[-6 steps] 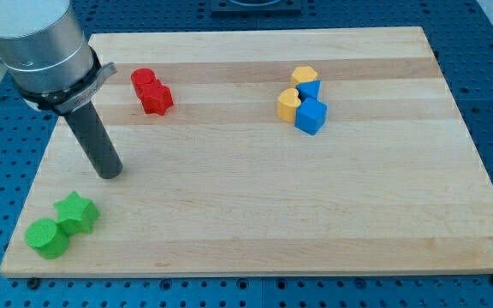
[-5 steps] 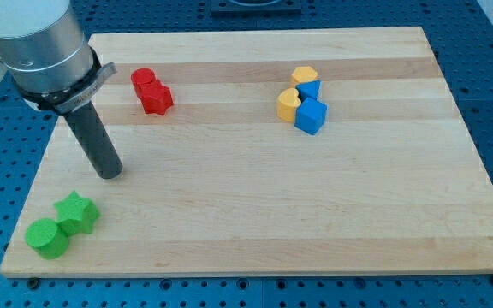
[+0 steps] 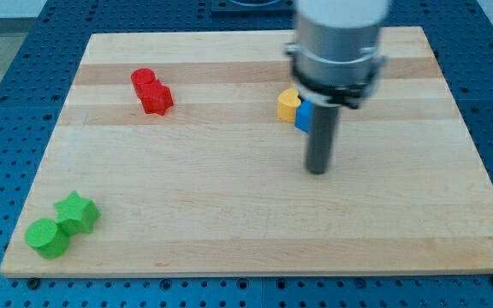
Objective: Place your hand in between the blue blocks
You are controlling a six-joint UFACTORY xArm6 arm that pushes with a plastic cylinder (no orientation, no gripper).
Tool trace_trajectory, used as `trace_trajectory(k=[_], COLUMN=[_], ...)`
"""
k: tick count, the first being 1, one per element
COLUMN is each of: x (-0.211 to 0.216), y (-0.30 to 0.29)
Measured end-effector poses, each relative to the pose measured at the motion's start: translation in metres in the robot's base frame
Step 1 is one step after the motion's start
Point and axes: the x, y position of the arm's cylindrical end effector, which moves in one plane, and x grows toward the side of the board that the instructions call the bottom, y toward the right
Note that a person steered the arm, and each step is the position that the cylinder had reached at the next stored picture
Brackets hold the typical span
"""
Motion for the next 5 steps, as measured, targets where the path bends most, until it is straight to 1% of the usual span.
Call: trace_trajectory(k=[1, 2, 4, 5], x=[0.000, -0.008, -0.094, -0.130], y=[0.031, 0.028, -0.023, -0.038])
